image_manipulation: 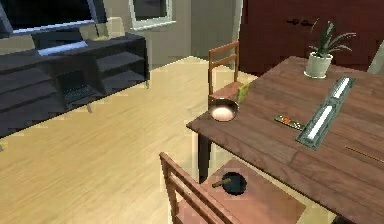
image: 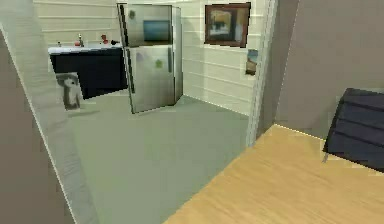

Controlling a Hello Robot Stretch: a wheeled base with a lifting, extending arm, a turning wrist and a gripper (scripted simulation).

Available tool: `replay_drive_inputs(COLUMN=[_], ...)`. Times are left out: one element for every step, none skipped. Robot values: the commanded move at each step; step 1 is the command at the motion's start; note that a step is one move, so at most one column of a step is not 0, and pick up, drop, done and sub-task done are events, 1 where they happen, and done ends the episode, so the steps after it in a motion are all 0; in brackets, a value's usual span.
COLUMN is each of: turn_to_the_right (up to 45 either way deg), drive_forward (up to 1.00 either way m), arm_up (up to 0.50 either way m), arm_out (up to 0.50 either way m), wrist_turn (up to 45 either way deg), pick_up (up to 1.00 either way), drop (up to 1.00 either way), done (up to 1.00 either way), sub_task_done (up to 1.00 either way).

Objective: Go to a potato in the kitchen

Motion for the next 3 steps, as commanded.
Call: replay_drive_inputs(turn_to_the_right=[0.0,-36.0,0.0], drive_forward=[0.55,0.0,0.35], arm_up=[0.0,0.0,0.0], arm_out=[0.0,0.0,0.0], wrist_turn=[0.0,0.0,0.0], pick_up=[0.0,0.0,0.0], drop=[0.0,0.0,0.0], done=[0.0,0.0,0.0], sub_task_done=[0.0,0.0,0.0])
